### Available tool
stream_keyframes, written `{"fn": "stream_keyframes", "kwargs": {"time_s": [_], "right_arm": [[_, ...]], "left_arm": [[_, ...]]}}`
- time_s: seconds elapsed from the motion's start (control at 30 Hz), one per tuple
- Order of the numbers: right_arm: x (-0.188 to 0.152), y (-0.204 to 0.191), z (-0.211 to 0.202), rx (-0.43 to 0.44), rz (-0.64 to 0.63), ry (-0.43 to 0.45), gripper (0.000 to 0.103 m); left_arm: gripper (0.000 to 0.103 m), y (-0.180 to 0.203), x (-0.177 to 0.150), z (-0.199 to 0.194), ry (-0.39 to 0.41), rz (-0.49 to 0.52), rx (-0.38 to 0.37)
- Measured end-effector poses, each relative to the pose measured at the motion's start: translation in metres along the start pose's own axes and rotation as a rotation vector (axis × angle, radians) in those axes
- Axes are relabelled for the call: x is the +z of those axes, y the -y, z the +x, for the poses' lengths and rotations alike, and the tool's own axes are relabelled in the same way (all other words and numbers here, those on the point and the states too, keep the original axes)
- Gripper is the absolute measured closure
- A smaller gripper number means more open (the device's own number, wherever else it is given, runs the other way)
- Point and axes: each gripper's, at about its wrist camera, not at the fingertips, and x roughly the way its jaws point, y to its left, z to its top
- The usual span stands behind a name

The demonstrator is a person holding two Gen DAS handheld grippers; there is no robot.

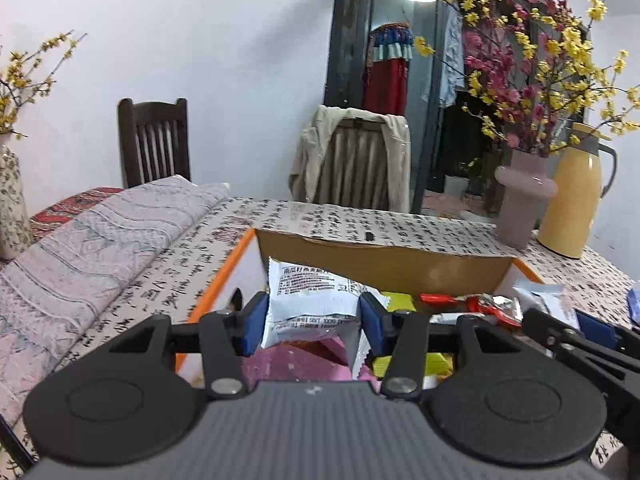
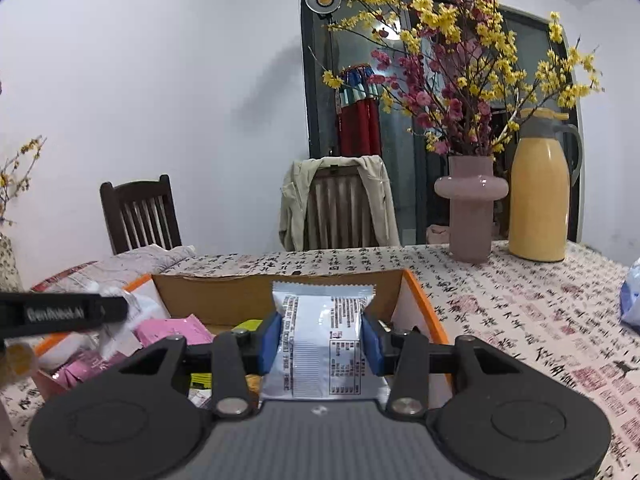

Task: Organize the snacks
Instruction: 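Carry both white packets over the box and open both tools, then withdraw both tools up and away from the box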

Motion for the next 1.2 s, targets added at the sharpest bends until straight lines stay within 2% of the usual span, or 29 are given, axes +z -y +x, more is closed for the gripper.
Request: {"fn": "stream_keyframes", "kwargs": {"time_s": [0.13,0.2,0.23,0.27,0.3,0.33,0.37,0.83,1.03,1.2], "right_arm": [[-0.003,-0.001,0.001,-0.009,-0.009,-0.018,0.06],[-0.004,0.001,0.002,-0.011,-0.003,-0.028,0.059],[-0.004,0.002,0.002,-0.011,0.003,-0.03,0.054],[-0.004,0.002,0.001,-0.014,0.01,-0.027,0.043],[-0.004,0.003,0.0,-0.02,0.016,-0.022,0.035],[-0.004,0.005,0.0,-0.03,0.023,-0.017,0.014],[-0.004,0.006,-0.001,-0.039,0.029,-0.012,0.0],[-0.001,0.013,-0.002,-0.036,0.06,-0.015,0.0],[0.011,0.013,-0.041,-0.018,0.052,0.045,0.0],[0.006,0.013,-0.085,0.021,0.04,0.066,0.0]], "left_arm": [[0.047,0.001,-0.004,-0.006,0.024,-0.003,0.003],[0.033,-0.001,-0.004,-0.007,0.031,-0.016,0.009],[0.018,-0.002,-0.003,-0.008,0.035,-0.027,0.019],[0.002,-0.004,-0.003,-0.009,0.042,-0.039,0.037],[0.0,-0.006,-0.003,-0.011,0.061,-0.056,0.057],[0.0,-0.008,-0.002,-0.013,0.076,-0.07,0.067],[0.0,-0.01,-0.002,-0.013,0.077,-0.08,0.065],[0.0,-0.016,0.003,-0.017,0.055,-0.106,0.103],[0.0,-0.016,0.011,-0.066,0.078,-0.082,0.025],[0.0,-0.019,0.0,-0.109,0.089,-0.072,-0.029]]}}
